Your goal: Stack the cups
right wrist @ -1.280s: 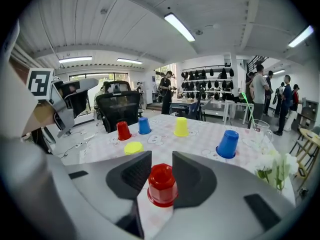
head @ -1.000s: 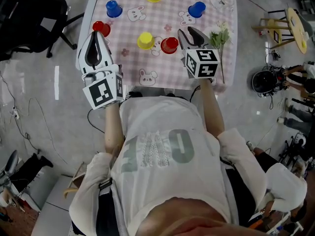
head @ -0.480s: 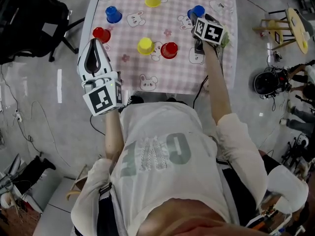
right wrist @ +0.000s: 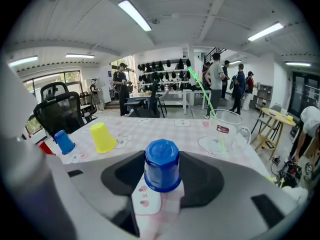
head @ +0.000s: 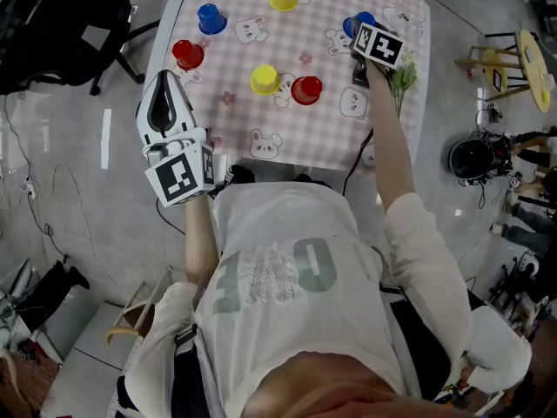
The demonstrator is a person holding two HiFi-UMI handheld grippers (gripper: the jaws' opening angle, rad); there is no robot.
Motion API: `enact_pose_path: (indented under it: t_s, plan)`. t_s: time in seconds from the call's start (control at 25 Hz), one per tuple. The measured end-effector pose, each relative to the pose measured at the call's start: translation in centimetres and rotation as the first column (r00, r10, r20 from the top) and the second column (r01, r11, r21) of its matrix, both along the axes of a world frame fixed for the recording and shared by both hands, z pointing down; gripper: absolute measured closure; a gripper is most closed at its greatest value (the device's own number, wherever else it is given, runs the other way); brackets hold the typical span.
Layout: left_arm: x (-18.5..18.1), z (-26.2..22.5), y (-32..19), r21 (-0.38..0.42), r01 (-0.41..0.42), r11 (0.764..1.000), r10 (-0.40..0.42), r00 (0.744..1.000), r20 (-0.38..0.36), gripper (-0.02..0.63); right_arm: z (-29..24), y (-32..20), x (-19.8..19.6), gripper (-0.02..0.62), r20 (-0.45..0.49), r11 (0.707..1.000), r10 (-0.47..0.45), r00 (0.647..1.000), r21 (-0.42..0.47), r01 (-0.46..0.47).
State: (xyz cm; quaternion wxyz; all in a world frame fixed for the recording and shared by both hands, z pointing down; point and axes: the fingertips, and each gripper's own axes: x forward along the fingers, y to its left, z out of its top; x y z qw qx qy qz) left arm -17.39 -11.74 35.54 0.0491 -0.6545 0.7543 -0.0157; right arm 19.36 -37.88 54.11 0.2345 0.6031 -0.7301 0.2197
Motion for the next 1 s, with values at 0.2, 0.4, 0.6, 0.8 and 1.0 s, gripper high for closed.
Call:
enact_pose_path:
  t_s: [0.2, 0.4, 0.6, 0.8, 1.0]
  plan:
    - [0.4, 0.0, -0.2, 0.0, -0.015, 1.0, 0.015, 1.0, -0.002, 0.577, -3.2, 1.9, -0.9, 0.371, 0.056, 0.997, -0.03, 0.998, 0.07, 0.026]
    - [1.1, -0.2, -0.9, 0.013, -0.044, 0.999, 0.044, 0.999, -0.005, 0.577, -7.8, 6.7, -2.0, 0.371, 0.06, 0.977, -0.139, 0.988, 0.172, 0.127]
    - [2.4, -0.2, -2.0, 0.012, -0.084, 0.996, 0.084, 0.996, -0.006, 0.577, -8.1, 13.1, -1.4, 0.371, 0.029, 0.968, -0.174, 0.984, 0.189, 0.165]
    - [3.6, -0.3, -2.6, 0.017, -0.116, 0.993, 0.117, 0.993, -0.001, 0.577, -5.5, 18.3, -1.2, 0.371, 0.003, 0.97, -0.195, 0.981, 0.151, 0.192]
    - [4.0, -0.3, -2.7, 0.011, -0.125, 0.992, 0.125, 0.992, -0.001, 0.577, -2.8, 21.4, -0.6, 0.371, 0.006, 0.979, -0.188, 0.982, 0.077, 0.187]
